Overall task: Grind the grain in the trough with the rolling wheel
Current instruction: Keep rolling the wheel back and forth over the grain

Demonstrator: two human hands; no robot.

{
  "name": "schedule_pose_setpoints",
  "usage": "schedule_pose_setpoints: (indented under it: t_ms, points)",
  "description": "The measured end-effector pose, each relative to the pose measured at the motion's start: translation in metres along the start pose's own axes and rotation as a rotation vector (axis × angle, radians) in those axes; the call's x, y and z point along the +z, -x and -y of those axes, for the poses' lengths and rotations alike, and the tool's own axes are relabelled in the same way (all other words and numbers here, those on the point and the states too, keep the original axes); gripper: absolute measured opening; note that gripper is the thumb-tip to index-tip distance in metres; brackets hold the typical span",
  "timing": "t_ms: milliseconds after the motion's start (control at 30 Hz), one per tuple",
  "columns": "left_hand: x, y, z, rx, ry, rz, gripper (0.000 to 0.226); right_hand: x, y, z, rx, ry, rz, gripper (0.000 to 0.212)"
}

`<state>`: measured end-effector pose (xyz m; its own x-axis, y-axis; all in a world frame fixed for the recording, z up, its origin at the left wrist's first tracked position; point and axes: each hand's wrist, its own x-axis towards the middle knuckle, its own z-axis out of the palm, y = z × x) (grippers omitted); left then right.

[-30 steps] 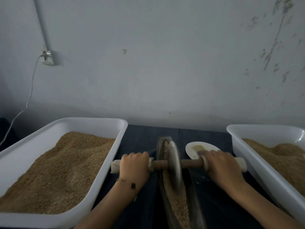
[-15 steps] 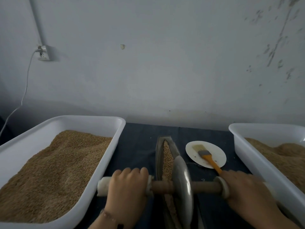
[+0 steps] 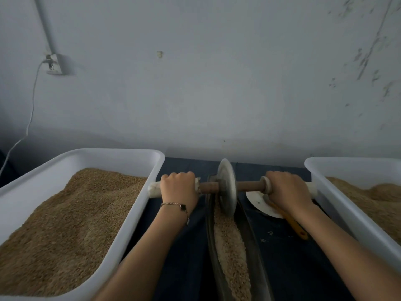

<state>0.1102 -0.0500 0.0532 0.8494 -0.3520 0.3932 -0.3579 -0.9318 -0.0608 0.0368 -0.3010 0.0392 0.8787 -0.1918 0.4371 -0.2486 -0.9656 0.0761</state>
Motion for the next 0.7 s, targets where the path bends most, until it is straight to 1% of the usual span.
schedule_pose_setpoints:
  t_ms: [67,100,200,300,367,467,533,567,600,667,700]
  points:
    - [0.002,0.012,0.002,0.030,0.003,0.004,0.014,-0.001,0.013,0.003,-0.008,0.050,-0.030,0.012]
    - [0.001,0.020,0.003,0.054,0.015,0.021,0.014,-0.003,0.023,0.005,-0.027,0.065,-0.057,0.015]
    - [-0.008,0.051,0.006,0.126,0.085,0.109,0.015,-0.016,0.065,0.006,-0.097,-0.030,-0.146,0.033]
    - [-0.025,0.088,0.009,0.210,0.107,0.166,0.013,-0.032,0.111,0.005,-0.143,-0.078,-0.066,0.052]
    - [-0.040,0.109,0.009,0.251,0.101,0.195,0.015,-0.051,0.127,0.003,-0.230,-0.106,0.000,0.061]
    - [-0.057,0.128,0.007,0.288,0.101,0.234,0.011,-0.073,0.138,0.005,-0.350,-0.093,0.020,0.056]
    - [-0.061,0.132,0.005,0.296,0.103,0.240,0.012,-0.081,0.137,0.015,-0.360,-0.104,0.106,0.053]
    - [-0.061,0.131,0.004,0.295,0.099,0.240,0.013,-0.079,0.135,0.019,-0.341,-0.078,0.156,0.048]
    - [-0.059,0.129,0.004,0.288,0.099,0.238,0.013,-0.073,0.132,0.020,-0.339,-0.049,0.167,0.040]
    - [-0.052,0.119,0.003,0.265,0.103,0.235,0.015,-0.062,0.119,0.021,-0.237,-0.091,0.295,0.028]
    - [-0.046,0.112,0.002,0.252,0.105,0.230,0.015,-0.056,0.109,0.022,-0.195,-0.124,0.310,0.025]
